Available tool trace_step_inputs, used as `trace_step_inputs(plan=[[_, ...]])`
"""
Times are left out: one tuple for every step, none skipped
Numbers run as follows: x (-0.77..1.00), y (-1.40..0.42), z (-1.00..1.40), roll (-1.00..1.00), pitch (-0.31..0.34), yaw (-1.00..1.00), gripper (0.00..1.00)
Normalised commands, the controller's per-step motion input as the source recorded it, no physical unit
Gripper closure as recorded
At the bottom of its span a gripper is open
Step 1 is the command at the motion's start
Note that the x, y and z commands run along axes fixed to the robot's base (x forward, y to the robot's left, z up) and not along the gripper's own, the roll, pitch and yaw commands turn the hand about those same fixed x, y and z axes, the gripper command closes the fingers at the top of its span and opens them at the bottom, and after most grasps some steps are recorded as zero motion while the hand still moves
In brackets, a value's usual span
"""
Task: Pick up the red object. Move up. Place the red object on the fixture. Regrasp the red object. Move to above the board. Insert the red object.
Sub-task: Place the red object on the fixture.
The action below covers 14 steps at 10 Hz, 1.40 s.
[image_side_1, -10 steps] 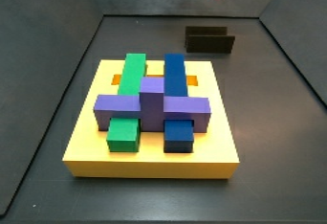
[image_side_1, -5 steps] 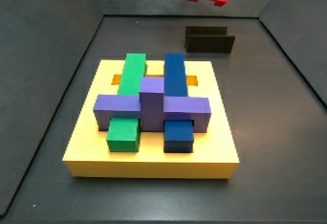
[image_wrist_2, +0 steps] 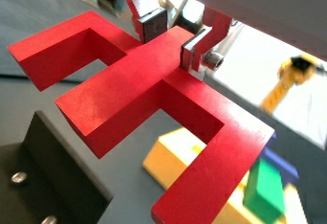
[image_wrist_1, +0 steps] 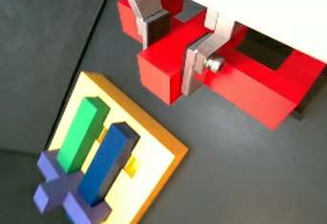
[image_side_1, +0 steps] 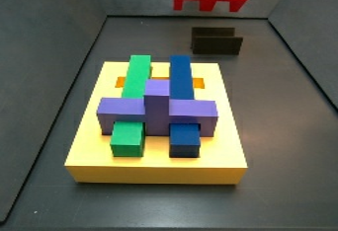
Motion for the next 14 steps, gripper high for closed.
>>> trace_step_inputs(plan=[[0.0, 0.0, -0.02, 0.0, 0.0, 0.02, 1.0], [0.32, 0.01, -0.27, -0.09, 0.0, 0.25, 1.0], [0.64, 0.11, -0.25, -0.53, -0.129, 0.11, 1.0], [0.75, 0.12, -0.14, -0.57, -0.091, 0.03, 1.0], [0.59, 0.06, -0.16, -0.47, -0.131, 0.05, 1.0], [0.49, 0.0, -0.12, -0.45, -0.183, 0.04, 1.0], [0.45, 0.0, -0.12, -0.42, -0.12, 0.1, 1.0], [0.48, 0.0, -0.22, -0.32, -0.043, 0.1, 1.0], [0.41, 0.13, -0.33, -0.04, 0.0, -0.02, 1.0], [0.32, 0.15, -0.51, 0.27, 0.0, -0.09, 1.0], [0.3, 0.15, -0.59, 0.46, 0.0, -0.16, 1.0], [0.04, 0.11, -0.64, 0.42, -0.066, -0.19, 1.0], [-0.16, 0.09, -0.44, 0.25, -0.049, -0.2, 1.0], [-0.12, 0.08, -0.33, 0.23, 0.0, -0.15, 1.0]])
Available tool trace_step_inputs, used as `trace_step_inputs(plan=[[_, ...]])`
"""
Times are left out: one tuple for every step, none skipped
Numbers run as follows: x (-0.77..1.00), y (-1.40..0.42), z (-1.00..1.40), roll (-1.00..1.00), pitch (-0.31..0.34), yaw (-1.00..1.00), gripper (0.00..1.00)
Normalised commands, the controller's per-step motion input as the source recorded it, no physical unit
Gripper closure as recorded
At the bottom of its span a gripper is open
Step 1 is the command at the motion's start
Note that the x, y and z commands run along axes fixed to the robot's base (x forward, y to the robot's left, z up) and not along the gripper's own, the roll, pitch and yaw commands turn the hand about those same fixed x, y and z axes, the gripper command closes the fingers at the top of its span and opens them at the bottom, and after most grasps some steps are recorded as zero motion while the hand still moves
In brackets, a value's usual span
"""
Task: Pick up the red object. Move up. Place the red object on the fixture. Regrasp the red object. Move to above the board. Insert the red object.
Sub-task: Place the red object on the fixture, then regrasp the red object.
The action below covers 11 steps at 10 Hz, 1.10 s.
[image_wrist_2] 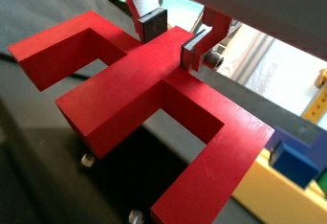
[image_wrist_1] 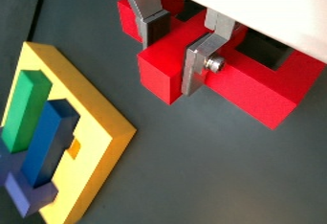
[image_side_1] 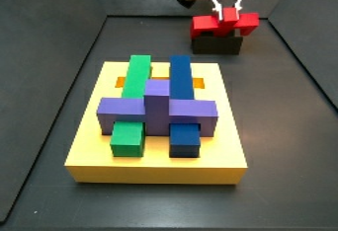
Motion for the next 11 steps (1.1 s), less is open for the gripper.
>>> trace_step_inputs(plan=[[-0.22, 0.12, -0.25, 0.15, 0.0, -0.1, 1.0], [-0.09, 0.11, -0.25, 0.0, -0.094, -0.01, 1.0], [0.0, 0.09, -0.25, 0.0, -0.08, 0.0, 1.0], [0.0, 0.04, -0.23, 0.0, -0.089, 0.0, 1.0], [0.0, 0.0, -0.18, 0.1, 0.0, 0.0, 1.0], [0.0, 0.0, 0.0, 0.0, -0.054, 0.0, 1.0], [0.0, 0.0, -0.03, 0.0, 0.0, 0.0, 1.0], [0.09, 0.0, -0.09, 0.0, 0.0, 0.0, 1.0], [0.0, 0.0, 0.0, 0.0, 0.0, 0.0, 0.0], [0.0, 0.0, 0.0, 0.01, 0.0, 0.0, 0.0], [0.0, -0.11, 0.04, 0.29, 0.0, 0.0, 0.0]])
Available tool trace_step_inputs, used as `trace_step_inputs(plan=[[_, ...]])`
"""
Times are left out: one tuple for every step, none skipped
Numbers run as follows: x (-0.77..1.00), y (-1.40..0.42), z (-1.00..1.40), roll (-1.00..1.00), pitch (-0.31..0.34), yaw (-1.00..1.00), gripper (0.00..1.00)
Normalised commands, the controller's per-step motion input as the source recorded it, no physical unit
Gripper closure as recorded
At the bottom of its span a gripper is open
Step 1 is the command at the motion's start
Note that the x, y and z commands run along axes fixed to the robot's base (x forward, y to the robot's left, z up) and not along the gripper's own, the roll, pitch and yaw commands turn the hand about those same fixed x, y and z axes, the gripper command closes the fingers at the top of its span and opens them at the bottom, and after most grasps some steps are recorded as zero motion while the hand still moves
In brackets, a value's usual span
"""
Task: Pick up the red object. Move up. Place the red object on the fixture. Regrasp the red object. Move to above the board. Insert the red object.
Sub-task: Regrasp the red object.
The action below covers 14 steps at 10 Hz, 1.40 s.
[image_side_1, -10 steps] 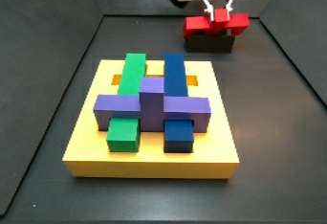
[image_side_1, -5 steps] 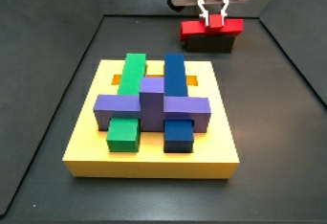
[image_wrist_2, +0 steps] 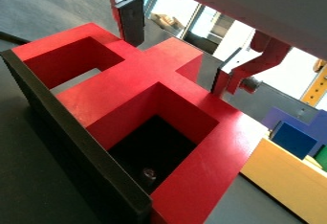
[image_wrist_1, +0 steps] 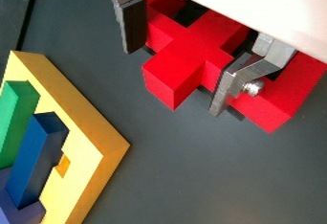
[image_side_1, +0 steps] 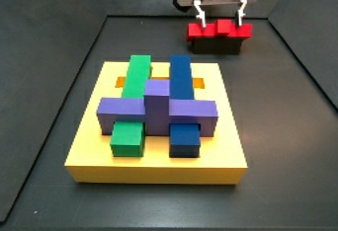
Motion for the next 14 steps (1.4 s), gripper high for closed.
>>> trace_step_inputs(plan=[[0.0, -0.14, 0.32, 0.5, 0.0, 0.0, 0.0], [0.08, -0.16, 0.43, 0.77, 0.043, 0.0, 0.0], [0.15, -0.23, 0.32, 1.0, 0.066, 0.0, 0.0], [0.13, -0.16, 0.31, 1.0, 0.009, 0.0, 0.0], [0.15, -0.15, 0.3, 1.0, 0.006, 0.0, 0.0], [0.12, -0.13, 0.31, 1.0, 0.0, 0.0, 0.0], [0.0, -0.16, 0.26, 1.0, 0.0, 0.0, 0.0], [0.0, -0.13, 0.19, 1.0, -0.003, 0.0, 0.0], [0.0, -0.09, 0.15, 1.0, 0.0, 0.0, 0.0], [0.0, -0.04, 0.11, 1.0, 0.0, 0.0, 0.0], [0.0, -0.05, 0.07, 1.0, 0.0, 0.0, 0.0], [0.0, -0.04, 0.05, 1.0, 0.0, 0.0, 0.0], [-0.05, -0.05, 0.04, 1.0, 0.0, 0.02, 0.0], [-0.02, -0.11, 0.01, 1.0, 0.0, 0.06, 0.0]])
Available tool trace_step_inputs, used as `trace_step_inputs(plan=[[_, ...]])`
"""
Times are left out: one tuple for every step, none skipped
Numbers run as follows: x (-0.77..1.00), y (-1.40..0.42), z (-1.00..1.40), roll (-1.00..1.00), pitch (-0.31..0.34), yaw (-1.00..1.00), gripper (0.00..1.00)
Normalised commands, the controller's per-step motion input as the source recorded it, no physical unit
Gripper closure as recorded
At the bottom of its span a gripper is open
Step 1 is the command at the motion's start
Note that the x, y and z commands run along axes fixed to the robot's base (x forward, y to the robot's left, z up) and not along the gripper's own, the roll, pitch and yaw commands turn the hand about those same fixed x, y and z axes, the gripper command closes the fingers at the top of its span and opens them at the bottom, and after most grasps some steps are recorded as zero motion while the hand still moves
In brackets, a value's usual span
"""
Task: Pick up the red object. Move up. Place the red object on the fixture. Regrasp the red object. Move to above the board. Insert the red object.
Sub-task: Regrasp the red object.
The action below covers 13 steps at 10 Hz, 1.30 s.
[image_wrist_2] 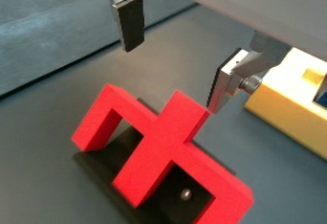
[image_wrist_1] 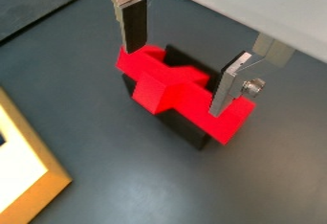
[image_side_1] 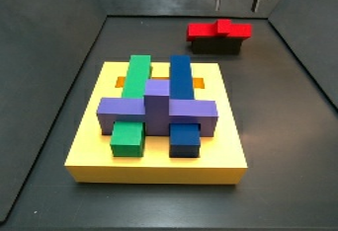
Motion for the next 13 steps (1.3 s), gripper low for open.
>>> trace_step_inputs(plan=[[0.0, -0.15, 0.0, 1.0, 0.0, 0.11, 0.0], [0.0, -0.18, 0.0, 1.0, 0.0, 0.11, 0.0], [0.0, -0.15, 0.0, 1.0, -0.04, 0.1, 0.0], [0.0, -0.14, 0.0, 1.0, -0.009, 0.09, 0.0], [0.0, -0.12, 0.0, 1.0, 0.0, 0.12, 0.0], [0.0, -0.07, 0.0, 1.0, 0.0, 0.15, 0.0], [0.0, 0.01, -0.13, 1.0, 0.0, 0.15, 0.0], [-0.12, 0.2, -0.16, 0.91, 0.0, 0.01, 0.0], [-0.07, 0.16, -0.15, 1.0, 0.0, 0.0, 0.0], [0.0, 0.05, -0.17, 1.0, 0.0, 0.0, 0.0], [0.0, -0.3, -0.09, 0.99, 0.0, 0.19, 0.0], [-0.02, -0.43, -0.1, 1.0, 0.0, 0.25, 0.0], [-0.03, -0.39, -0.15, 0.98, 0.0, 0.25, 0.0]])
